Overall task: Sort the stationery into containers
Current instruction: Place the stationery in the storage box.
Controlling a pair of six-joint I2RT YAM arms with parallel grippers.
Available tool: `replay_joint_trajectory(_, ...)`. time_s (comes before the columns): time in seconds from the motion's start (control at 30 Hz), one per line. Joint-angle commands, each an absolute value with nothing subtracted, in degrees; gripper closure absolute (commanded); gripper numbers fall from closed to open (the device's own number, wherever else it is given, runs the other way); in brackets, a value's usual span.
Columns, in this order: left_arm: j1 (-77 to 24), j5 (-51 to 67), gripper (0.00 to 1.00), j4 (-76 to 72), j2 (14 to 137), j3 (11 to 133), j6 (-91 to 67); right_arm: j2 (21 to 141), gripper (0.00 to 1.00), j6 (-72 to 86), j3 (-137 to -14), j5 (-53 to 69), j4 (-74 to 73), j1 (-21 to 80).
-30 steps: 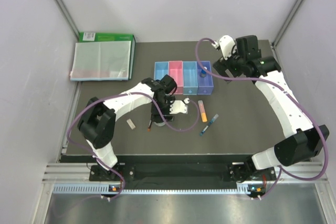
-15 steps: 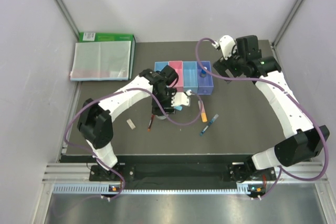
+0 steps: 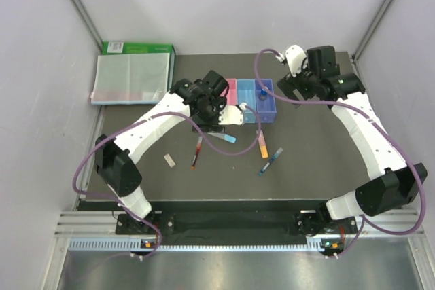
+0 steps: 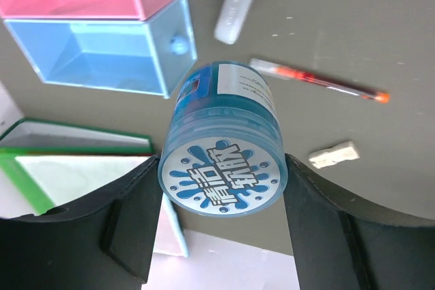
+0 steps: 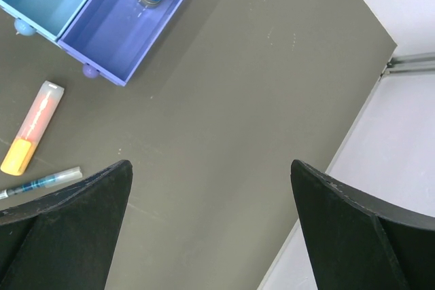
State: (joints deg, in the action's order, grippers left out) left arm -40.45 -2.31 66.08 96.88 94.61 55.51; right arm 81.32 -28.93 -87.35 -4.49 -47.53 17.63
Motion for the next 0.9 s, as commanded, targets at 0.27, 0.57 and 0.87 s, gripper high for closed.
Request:
replay_joint_trajectory(0.27,-35.34,-9.23,0.79,44.22,98.78,93.69,60.29,76.91,0.00,-28.83,-85.61,-5.10,-44.39,15.65)
replay_joint_trajectory(0.57,-30.42,-4.67,0.80,35.60,104.32,95.01,63.02,75.67,0.00,-28.74,-83.50,-4.92,-44.03,14.68)
replay_joint_trajectory(0.87,-27.78,-0.71,0.82,28.82,113.71,101.31,63.90,75.41,0.00,-28.39,-81.74,-4.92,-44.03,13.45)
